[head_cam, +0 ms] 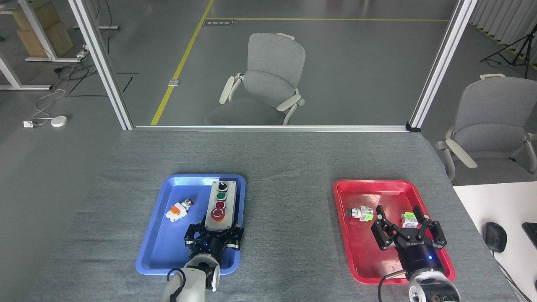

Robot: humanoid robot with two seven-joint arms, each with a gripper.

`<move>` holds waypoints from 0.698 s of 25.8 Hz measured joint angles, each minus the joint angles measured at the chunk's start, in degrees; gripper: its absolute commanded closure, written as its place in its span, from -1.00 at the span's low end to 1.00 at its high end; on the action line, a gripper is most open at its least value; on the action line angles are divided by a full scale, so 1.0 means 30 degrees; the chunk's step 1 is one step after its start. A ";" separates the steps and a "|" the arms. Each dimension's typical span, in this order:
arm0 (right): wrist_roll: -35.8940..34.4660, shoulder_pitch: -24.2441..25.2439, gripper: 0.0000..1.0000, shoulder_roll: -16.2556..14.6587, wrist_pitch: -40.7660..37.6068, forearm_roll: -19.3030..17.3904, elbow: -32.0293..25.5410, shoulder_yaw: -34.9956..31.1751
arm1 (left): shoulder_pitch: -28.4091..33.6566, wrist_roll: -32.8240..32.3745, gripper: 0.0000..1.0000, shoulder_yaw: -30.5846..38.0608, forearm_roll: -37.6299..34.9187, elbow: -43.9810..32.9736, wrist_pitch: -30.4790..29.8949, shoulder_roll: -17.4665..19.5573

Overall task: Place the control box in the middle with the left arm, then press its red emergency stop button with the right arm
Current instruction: 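Lift the control box and carry it to the table between the trays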

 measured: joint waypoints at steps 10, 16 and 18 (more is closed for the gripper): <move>0.1286 0.0087 -0.95 0.0293 0.0227 0.0055 -0.0814 0.0022 | -0.0103 0.0061 1.00 0.0008 -0.0050 -0.1068 -0.1500 0.1137; 0.1304 0.0199 -0.95 0.0385 0.1201 0.0097 -0.0707 0.0087 | 0.0255 0.0095 1.00 0.0111 0.0204 -0.3730 -0.2486 0.1851; 0.1319 0.0209 -0.95 0.0446 0.1617 0.0109 -0.0690 0.0118 | 0.0690 0.0131 1.00 0.0080 0.0312 -0.4754 -0.2861 0.1873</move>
